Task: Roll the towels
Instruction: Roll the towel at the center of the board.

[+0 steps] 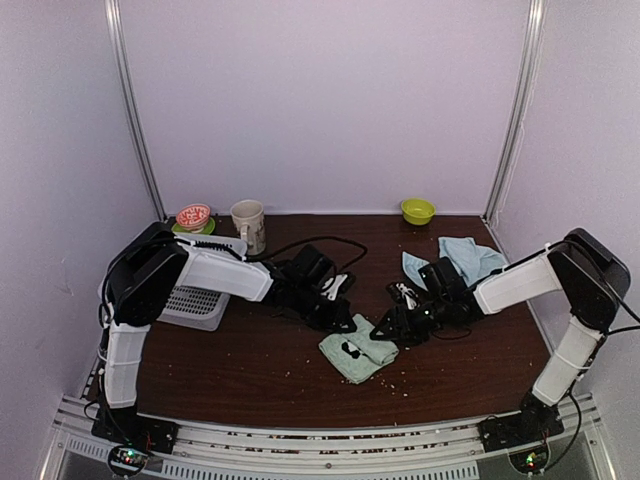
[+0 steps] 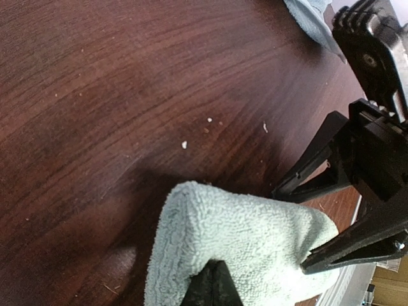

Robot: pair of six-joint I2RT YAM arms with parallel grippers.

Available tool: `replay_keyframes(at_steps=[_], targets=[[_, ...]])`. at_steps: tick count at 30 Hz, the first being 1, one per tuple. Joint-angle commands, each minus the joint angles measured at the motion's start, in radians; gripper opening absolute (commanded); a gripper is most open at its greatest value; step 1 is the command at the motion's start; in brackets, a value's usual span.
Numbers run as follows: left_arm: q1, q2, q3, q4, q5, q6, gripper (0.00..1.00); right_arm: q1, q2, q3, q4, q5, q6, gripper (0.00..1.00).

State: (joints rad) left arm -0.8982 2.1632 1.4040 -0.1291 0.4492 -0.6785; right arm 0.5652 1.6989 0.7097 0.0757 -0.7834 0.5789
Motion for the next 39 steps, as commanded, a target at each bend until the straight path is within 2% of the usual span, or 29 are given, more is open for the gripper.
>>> replay_keyframes(at_steps=[1, 7, 11, 16, 22, 25, 32, 39], targets=[[0.005, 0.038, -0.051, -0.156, -0.083, 0.028, 0.0, 0.015, 0.034, -0.032, 0.007, -0.029, 0.026, 0.51], [0.004, 0.042, -0.053, -0.153, -0.075, 0.033, 0.0, 0.029, 0.032, -0.05, 0.004, -0.04, 0.024, 0.19], [0.004, 0.031, -0.05, -0.158, -0.068, 0.036, 0.0, 0.037, -0.013, -0.018, -0.089, 0.024, -0.024, 0.0], [0.004, -0.022, -0.064, -0.162, -0.069, 0.025, 0.01, 0.086, -0.086, 0.085, -0.295, 0.204, -0.106, 0.0], [0.004, -0.129, -0.123, -0.154, -0.07, 0.01, 0.33, 0.186, -0.111, 0.187, -0.497, 0.516, -0.155, 0.0], [0.004, -0.189, -0.174, -0.135, -0.068, -0.001, 0.42, 0.234, -0.101, 0.219, -0.547, 0.646, -0.149, 0.0], [0.004, -0.317, -0.297, -0.096, -0.103, -0.035, 0.44, 0.363, -0.071, 0.289, -0.632, 0.94, -0.12, 0.0], [0.003, -0.359, -0.334, -0.084, -0.121, -0.049, 0.43, 0.484, -0.042, 0.323, -0.668, 1.128, -0.103, 0.0]])
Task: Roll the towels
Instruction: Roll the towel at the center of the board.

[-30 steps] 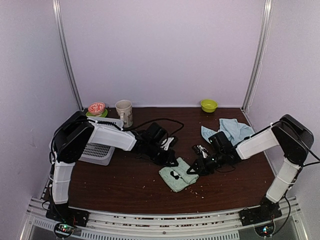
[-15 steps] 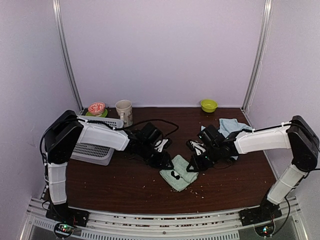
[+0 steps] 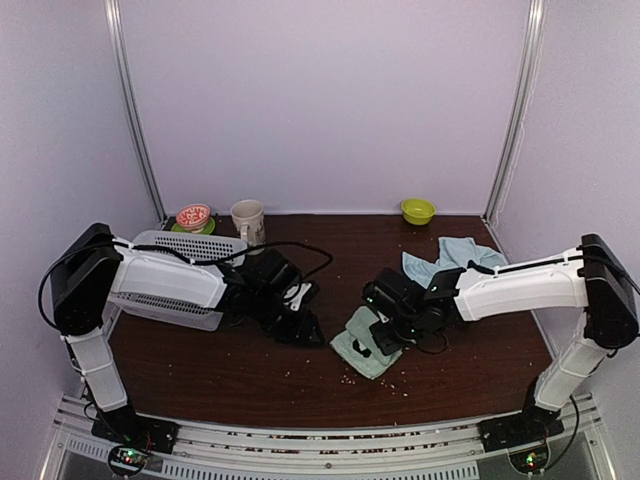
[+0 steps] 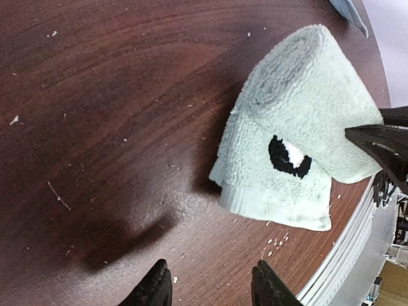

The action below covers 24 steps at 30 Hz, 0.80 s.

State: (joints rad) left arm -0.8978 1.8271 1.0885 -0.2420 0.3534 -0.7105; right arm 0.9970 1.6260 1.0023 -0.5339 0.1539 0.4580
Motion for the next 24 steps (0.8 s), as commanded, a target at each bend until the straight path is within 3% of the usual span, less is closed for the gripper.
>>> replay_keyframes(at_steps=[1, 12, 24], targets=[[0.003, -0.025, -0.02, 0.031, -0.025, -0.02, 0.43, 0.064, 0.039, 0.033, -0.063, 0.212, 0.018, 0.0], [0.003, -0.028, -0.026, 0.051, -0.03, -0.043, 0.42, 0.17, 0.127, 0.06, -0.091, 0.394, 0.003, 0.0], [0.003, 0.008, 0.023, 0.093, 0.02, -0.062, 0.41, 0.221, 0.137, 0.053, -0.017, 0.31, -0.038, 0.0]])
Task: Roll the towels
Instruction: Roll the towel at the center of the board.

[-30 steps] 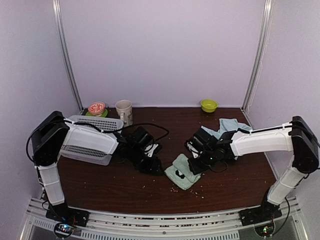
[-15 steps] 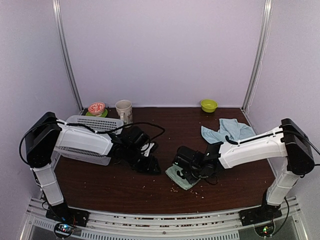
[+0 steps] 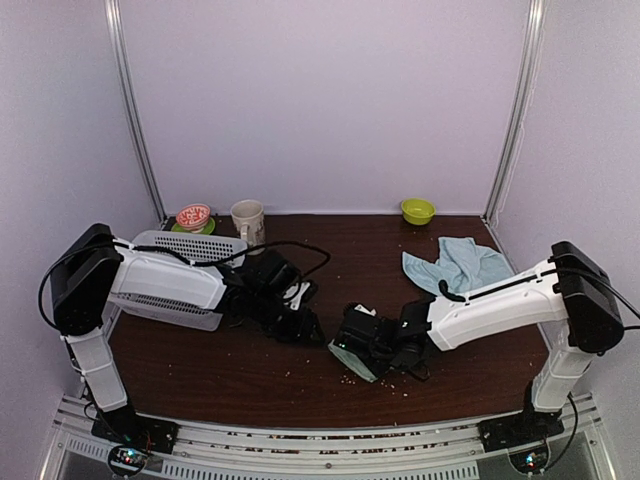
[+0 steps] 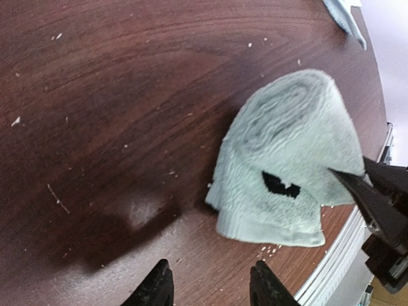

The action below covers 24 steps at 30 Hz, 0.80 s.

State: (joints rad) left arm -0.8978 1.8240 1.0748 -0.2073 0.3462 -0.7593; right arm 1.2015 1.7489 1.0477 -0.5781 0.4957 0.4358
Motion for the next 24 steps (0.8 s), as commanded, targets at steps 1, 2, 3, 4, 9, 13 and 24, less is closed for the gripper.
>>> replay_keyframes(at_steps=[1, 2, 3, 4, 9, 13, 24], targets=[[0.003, 0.014, 0.039, 0.06, 0.03, -0.014, 0.41, 0.02, 0.011, 0.005, 0.035, -0.039, -0.016, 0.0], [0.003, 0.016, 0.044, 0.06, 0.032, -0.015, 0.41, 0.022, 0.008, 0.001, 0.041, -0.047, -0.017, 0.0], [0.003, 0.019, 0.047, 0.061, 0.034, -0.014, 0.41, 0.026, 0.006, 0.0, 0.046, -0.052, -0.017, 0.0], [0.002, 0.022, 0.049, 0.063, 0.037, -0.014, 0.4, 0.027, 0.005, -0.003, 0.05, -0.058, -0.017, 0.0], [0.002, 0.052, 0.062, 0.068, 0.059, -0.014, 0.38, 0.034, 0.015, 0.001, 0.058, -0.066, -0.016, 0.0], [0.0, 0.076, 0.077, 0.041, 0.051, -0.009, 0.33, 0.034, 0.018, 0.004, 0.056, -0.062, -0.015, 0.0], [-0.014, 0.119, 0.096, -0.027, 0.031, 0.016, 0.16, 0.039, 0.027, 0.014, 0.045, -0.056, -0.017, 0.0]])
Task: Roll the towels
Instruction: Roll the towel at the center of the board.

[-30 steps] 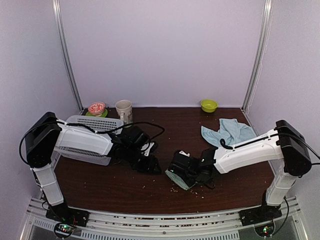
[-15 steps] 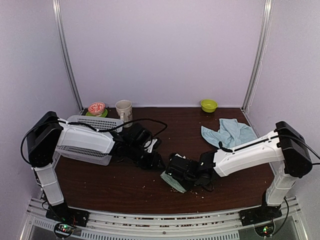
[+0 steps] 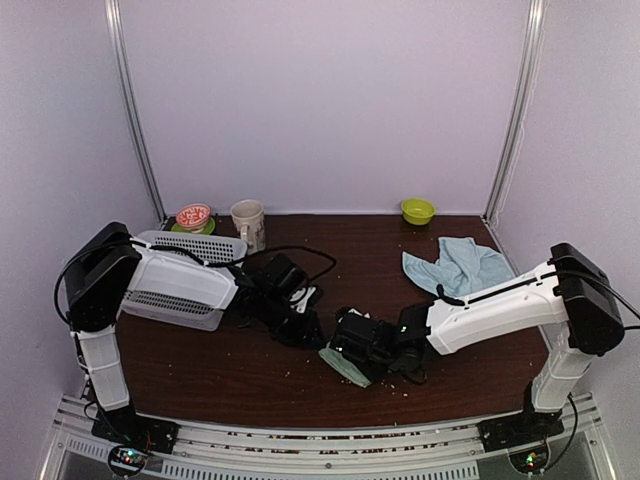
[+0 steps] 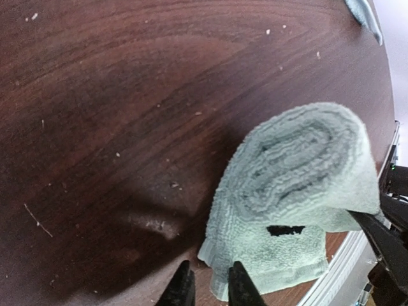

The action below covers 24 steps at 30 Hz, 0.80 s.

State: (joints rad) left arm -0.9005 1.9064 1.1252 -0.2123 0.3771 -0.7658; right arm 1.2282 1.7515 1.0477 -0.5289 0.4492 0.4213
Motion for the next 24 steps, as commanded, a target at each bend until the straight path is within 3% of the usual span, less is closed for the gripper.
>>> replay_keyframes(at_steps=[1, 8, 14, 24], targets=[[-0.014, 0.048, 0.057, -0.031, 0.004, 0.029, 0.14, 0.012, 0.025, 0.016, -0.005, -0.008, -0.003, 0.0], [-0.025, 0.097, 0.101, -0.041, 0.014, 0.039, 0.0, 0.026, 0.025, 0.025, -0.01, -0.006, -0.011, 0.0], [-0.025, 0.108, 0.105, -0.041, 0.016, 0.037, 0.0, 0.052, 0.015, 0.017, 0.015, -0.017, -0.038, 0.01], [-0.025, 0.104, 0.104, -0.044, 0.009, 0.031, 0.0, 0.077, -0.023, -0.012, 0.081, -0.07, -0.081, 0.15]])
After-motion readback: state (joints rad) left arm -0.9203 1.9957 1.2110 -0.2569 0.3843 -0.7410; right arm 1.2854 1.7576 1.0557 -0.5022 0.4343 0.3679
